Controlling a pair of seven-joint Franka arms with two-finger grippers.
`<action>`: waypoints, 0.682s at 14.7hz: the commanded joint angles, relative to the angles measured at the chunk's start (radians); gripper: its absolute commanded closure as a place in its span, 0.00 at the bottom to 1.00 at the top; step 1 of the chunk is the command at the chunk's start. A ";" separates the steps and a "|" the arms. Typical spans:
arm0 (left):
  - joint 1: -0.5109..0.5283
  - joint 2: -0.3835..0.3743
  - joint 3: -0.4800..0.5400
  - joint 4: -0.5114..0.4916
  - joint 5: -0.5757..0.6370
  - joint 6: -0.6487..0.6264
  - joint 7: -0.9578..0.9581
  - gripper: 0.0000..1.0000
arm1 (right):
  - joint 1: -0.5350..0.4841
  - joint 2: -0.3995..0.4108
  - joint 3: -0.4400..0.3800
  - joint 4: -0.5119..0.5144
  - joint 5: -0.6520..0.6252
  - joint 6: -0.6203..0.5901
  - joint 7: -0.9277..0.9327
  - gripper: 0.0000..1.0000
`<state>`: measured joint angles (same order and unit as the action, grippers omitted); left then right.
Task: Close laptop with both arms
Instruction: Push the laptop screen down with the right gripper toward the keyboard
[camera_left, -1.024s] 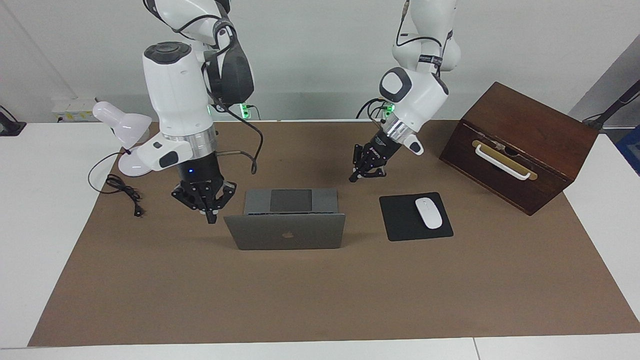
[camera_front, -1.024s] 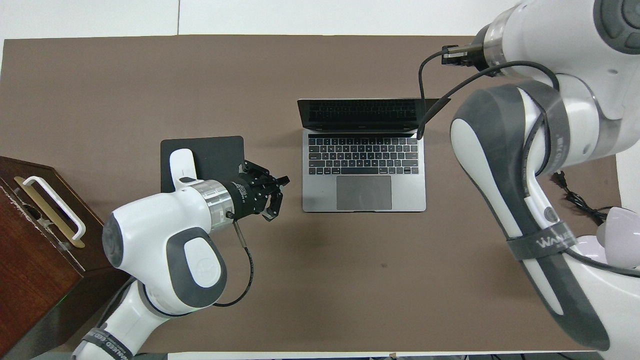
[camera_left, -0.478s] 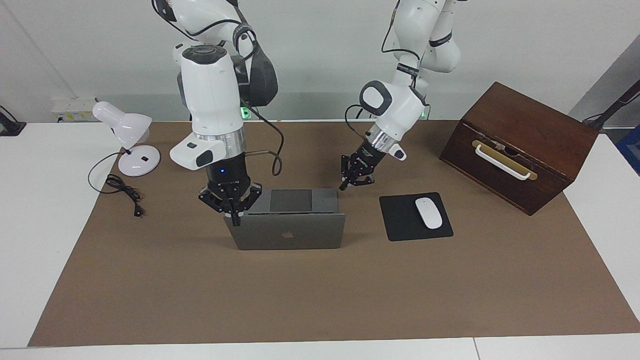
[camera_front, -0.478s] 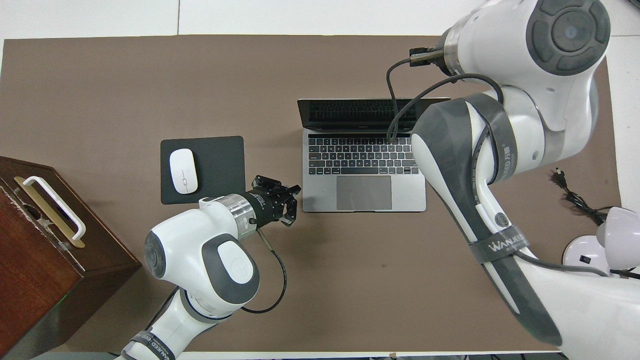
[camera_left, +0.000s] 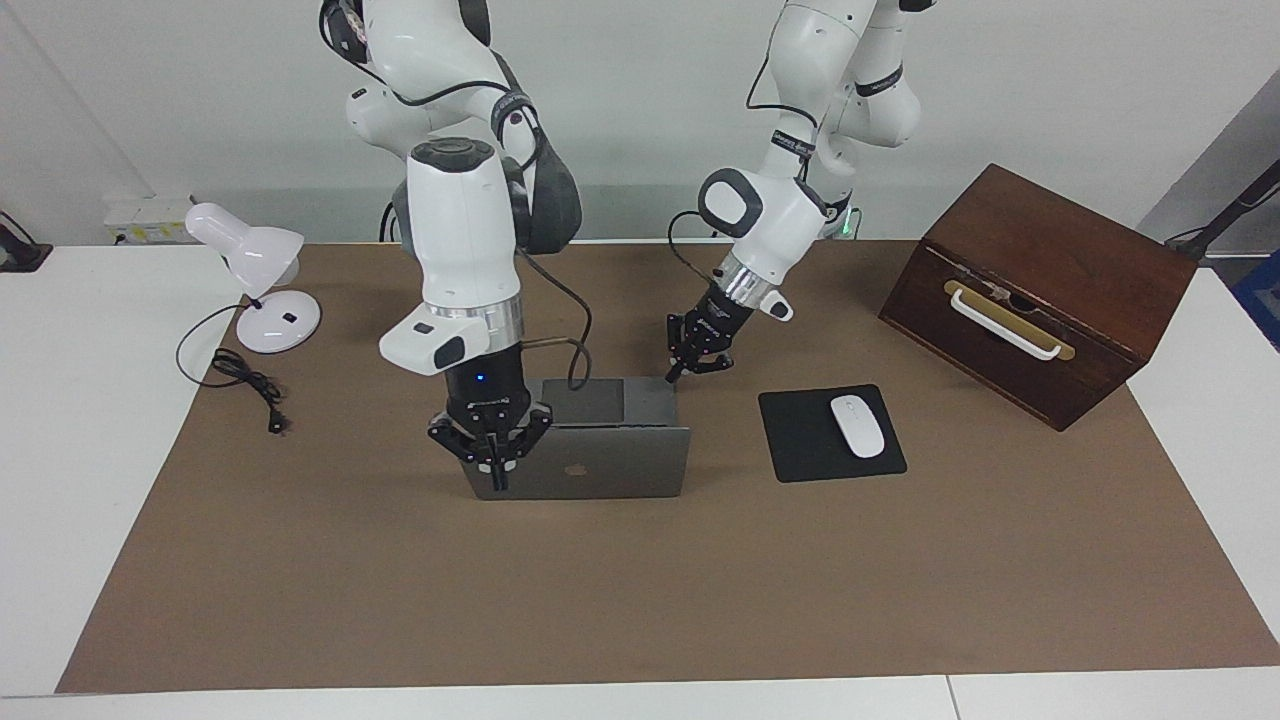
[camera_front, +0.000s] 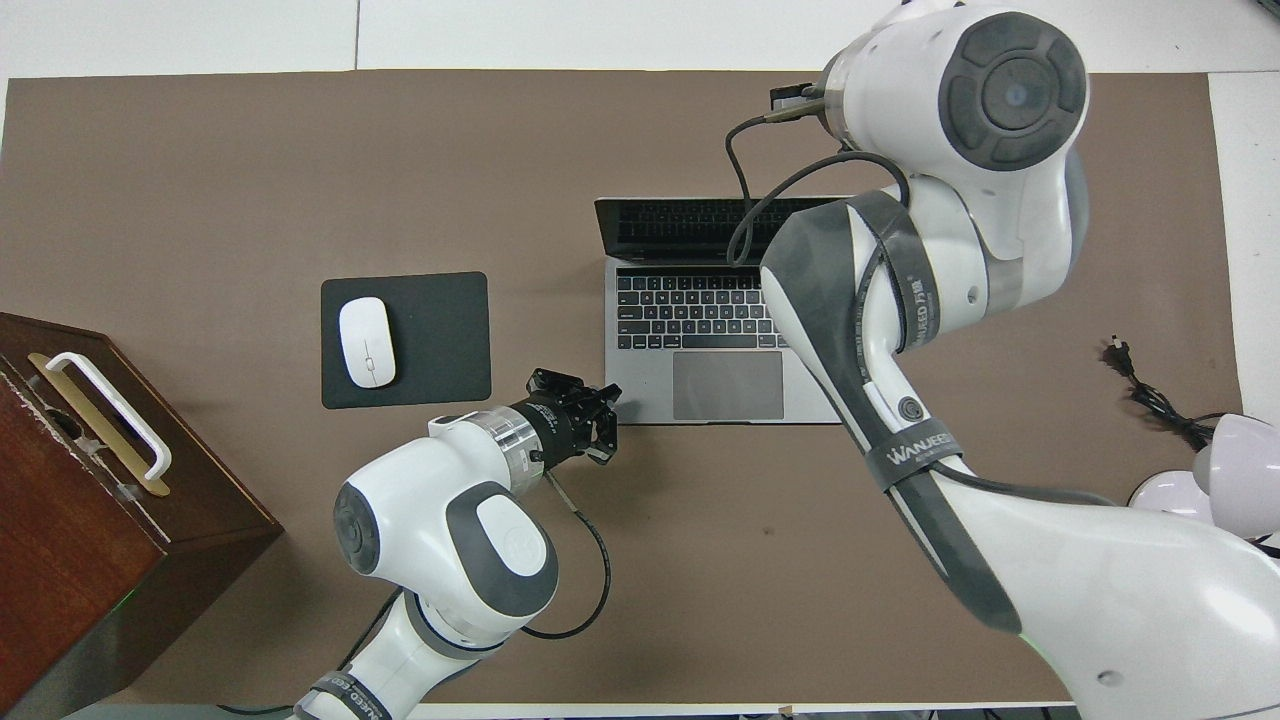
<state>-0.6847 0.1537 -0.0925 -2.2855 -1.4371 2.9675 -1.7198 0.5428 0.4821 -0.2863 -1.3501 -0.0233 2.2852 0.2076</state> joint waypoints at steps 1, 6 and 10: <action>-0.027 0.033 0.011 0.023 -0.051 0.030 -0.006 1.00 | 0.014 0.053 -0.013 0.074 0.014 -0.018 0.016 1.00; -0.044 0.050 0.013 0.024 -0.138 0.030 0.005 1.00 | 0.048 0.124 -0.010 0.203 0.042 -0.159 0.042 1.00; -0.073 0.069 0.013 0.026 -0.135 0.036 0.049 1.00 | 0.083 0.124 -0.008 0.204 0.045 -0.207 0.042 1.00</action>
<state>-0.7316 0.1934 -0.0916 -2.2813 -1.5484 2.9764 -1.7102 0.6203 0.5819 -0.2852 -1.1852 -0.0028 2.1090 0.2386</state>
